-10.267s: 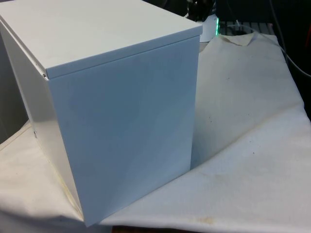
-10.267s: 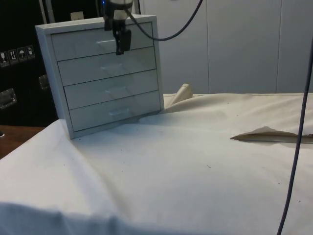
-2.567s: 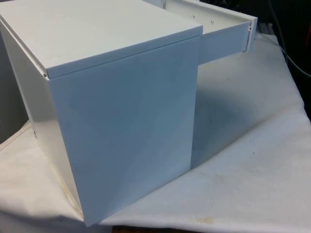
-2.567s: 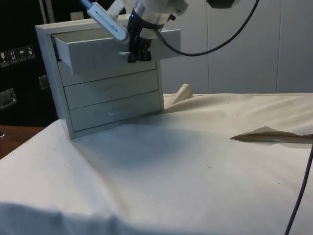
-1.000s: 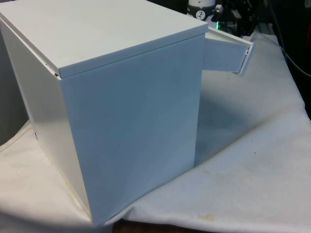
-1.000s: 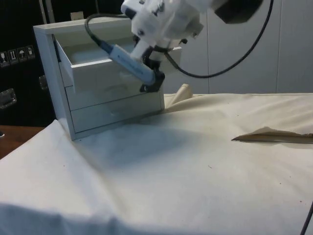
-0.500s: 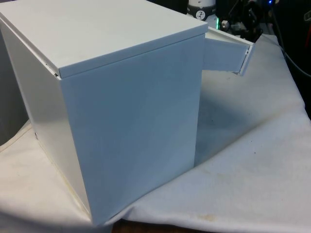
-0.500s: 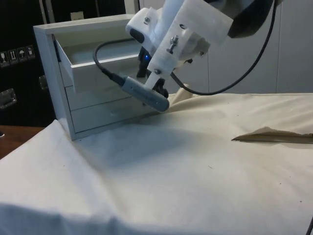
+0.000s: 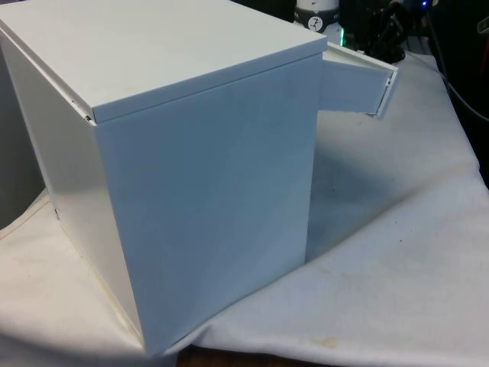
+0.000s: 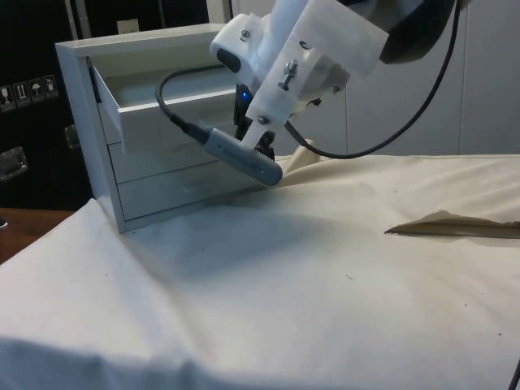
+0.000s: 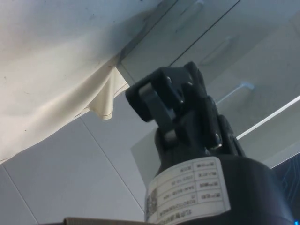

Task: Open the drawer, then close it.

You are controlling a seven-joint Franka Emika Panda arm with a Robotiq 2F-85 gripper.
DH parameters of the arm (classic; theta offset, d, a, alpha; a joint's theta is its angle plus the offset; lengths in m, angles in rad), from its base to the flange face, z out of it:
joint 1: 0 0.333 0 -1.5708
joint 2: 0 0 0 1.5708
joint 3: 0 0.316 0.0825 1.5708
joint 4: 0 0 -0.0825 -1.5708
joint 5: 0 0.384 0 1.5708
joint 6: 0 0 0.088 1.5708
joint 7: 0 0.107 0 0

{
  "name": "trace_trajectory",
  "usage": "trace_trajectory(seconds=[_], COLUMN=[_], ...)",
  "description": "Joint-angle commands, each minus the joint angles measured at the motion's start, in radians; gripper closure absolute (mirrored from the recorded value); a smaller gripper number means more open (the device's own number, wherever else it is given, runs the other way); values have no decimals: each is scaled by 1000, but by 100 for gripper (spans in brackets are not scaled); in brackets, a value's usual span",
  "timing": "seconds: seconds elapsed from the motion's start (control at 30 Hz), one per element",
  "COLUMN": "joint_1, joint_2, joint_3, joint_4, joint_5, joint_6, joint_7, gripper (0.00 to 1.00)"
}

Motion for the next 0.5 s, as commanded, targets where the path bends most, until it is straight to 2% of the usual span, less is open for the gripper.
trace_trajectory(seconds=[0.0,0.1,0.17,0.2,0.43,0.47], joint_1=[-6,-11,-7,-12,-17,-12], joint_2=[-13,-32,-30,-44,-72,-73], joint_3=[-6,-18,-21,-25,-53,-47], joint_4=[-1,4,8,6,23,17], joint_5=[-10,-16,-7,-19,-33,-22], joint_6=[4,-6,-10,-9,-12,-24], joint_7=[-6,-21,-23,-30,-67,-60], gripper=[100,100,100,100,100,100])
